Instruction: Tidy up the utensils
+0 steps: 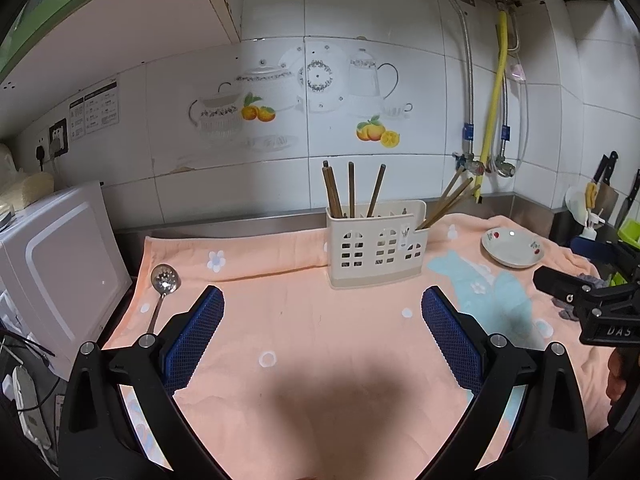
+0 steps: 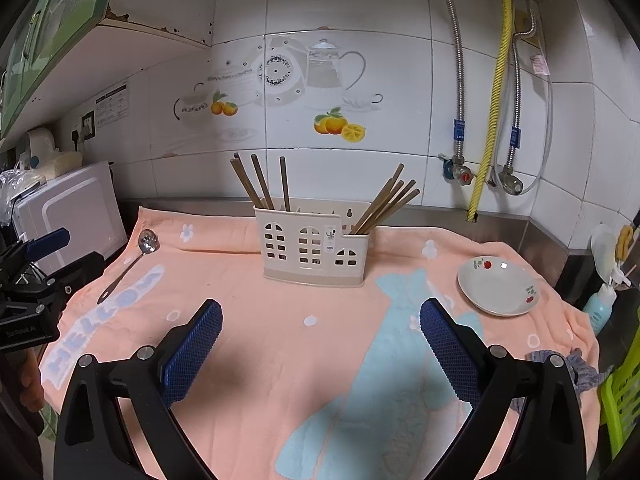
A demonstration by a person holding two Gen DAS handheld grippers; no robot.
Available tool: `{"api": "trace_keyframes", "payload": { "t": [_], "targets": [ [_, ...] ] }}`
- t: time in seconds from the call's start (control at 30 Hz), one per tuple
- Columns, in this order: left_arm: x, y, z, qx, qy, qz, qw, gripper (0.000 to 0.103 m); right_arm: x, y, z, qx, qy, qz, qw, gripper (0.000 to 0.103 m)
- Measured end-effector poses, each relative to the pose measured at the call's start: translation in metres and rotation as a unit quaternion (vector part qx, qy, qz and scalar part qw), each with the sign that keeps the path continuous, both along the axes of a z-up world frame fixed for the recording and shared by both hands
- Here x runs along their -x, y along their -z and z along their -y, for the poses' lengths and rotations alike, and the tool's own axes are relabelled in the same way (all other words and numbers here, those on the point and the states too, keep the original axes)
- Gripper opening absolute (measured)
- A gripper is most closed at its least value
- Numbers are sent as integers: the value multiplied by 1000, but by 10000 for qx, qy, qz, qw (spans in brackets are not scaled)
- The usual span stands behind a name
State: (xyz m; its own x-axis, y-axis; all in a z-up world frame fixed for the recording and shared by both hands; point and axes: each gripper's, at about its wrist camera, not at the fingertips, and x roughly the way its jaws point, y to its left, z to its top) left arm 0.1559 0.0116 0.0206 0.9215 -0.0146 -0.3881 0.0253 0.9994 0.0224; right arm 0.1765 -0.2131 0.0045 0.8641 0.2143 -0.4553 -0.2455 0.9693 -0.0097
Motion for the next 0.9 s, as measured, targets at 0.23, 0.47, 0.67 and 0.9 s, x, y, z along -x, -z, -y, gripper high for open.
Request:
{"api": "trace_keyframes", "payload": {
  "t": [0.23, 0.47, 0.67, 0.9],
  "targets": [
    [-2, 5, 1, -7, -12, -106, 9999, 98, 2, 0, 0, 10, -5, 17, 10000, 96],
    [-2, 7, 2, -25, -2, -147, 9999, 98, 2, 1, -1, 32, -14, 1, 10000, 96],
    [-4, 7, 2, -26, -5, -163, 9999, 98, 1, 2, -2, 35, -21, -4, 10000, 96],
    [-5, 8, 3, -30, -4, -180, 9998, 98, 0, 4, -4, 55, -46, -16, 10000, 96]
  ]
}}
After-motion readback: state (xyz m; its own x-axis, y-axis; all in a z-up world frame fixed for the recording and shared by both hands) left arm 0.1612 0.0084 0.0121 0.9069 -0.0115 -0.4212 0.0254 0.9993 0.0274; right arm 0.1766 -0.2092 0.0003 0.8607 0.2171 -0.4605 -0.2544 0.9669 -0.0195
